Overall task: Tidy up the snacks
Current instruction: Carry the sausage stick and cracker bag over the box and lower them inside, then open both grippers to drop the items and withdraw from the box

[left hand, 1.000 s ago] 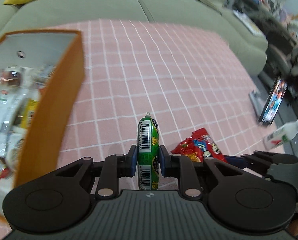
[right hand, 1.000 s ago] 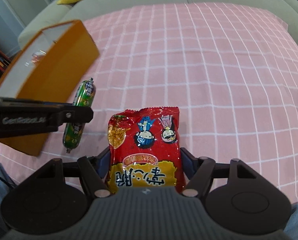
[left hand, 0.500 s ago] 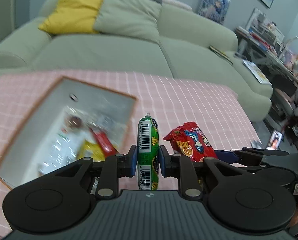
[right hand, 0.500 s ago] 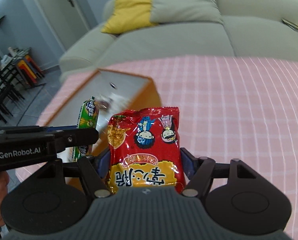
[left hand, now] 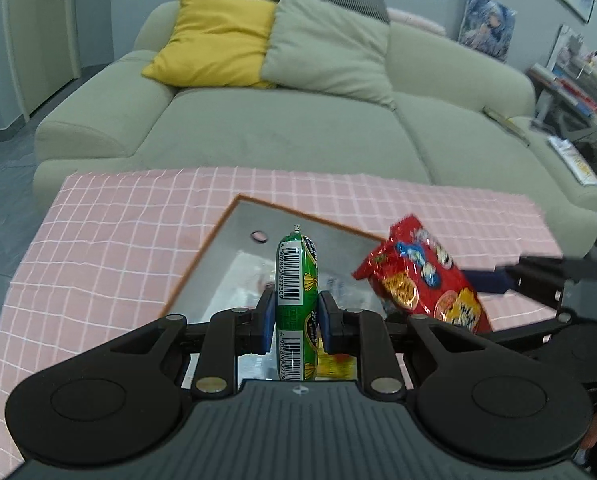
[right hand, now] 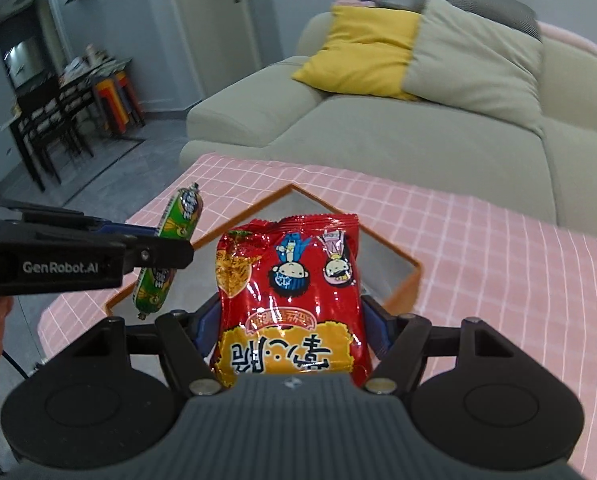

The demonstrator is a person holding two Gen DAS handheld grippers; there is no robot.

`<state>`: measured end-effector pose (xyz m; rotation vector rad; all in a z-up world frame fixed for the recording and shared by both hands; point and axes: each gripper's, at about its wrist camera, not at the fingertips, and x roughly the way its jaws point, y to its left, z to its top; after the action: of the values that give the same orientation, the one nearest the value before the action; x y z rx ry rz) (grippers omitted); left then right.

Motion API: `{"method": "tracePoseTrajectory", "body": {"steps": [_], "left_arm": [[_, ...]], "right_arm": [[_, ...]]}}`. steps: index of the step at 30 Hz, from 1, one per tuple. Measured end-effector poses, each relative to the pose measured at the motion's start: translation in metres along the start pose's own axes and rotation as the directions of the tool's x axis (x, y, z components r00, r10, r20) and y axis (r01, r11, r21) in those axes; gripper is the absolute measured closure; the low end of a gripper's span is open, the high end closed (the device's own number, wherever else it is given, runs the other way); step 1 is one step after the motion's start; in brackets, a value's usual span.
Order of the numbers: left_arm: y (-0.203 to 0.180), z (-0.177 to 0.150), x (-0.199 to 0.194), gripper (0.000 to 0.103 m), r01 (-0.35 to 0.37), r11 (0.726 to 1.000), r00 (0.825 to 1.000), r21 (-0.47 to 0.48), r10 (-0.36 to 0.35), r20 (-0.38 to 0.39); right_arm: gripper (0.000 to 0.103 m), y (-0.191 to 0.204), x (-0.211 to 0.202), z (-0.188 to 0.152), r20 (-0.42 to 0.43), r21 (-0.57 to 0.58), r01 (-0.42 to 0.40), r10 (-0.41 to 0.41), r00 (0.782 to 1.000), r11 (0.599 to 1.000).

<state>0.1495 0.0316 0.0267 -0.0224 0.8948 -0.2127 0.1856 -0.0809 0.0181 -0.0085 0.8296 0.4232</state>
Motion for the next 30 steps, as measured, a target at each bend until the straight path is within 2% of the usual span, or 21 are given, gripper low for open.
{"method": "tracePoseTrajectory", "body": {"steps": [4,10,17,30], "left_arm": [[0.006,0.002,0.022,0.079,-0.058,0.997,0.996,0.047,0.061,-0.061],[0.013,0.002,0.057,0.079,-0.074,0.995,0.984,0.071,0.084,-0.155],[0.017,-0.002,0.091,0.079,-0.06,0.995,0.973,0.084,0.078,-0.219],[0.023,-0.006,0.134,0.079,-0.058,0.997,0.953,0.046,0.069,-0.294]], "right_arm": [[0.035,0.009,0.036,0.013,-0.024,-0.129,0.024,-0.027,0.999,0.991],[0.035,0.014,0.084,0.018,-0.061,-0.304,0.052,-0.074,0.995,0.951],[0.035,0.01,0.118,0.013,-0.097,-0.408,0.029,-0.075,0.992,0.912],[0.035,-0.007,0.16,0.005,-0.145,-0.435,0.036,-0.109,0.983,0.9]]}}
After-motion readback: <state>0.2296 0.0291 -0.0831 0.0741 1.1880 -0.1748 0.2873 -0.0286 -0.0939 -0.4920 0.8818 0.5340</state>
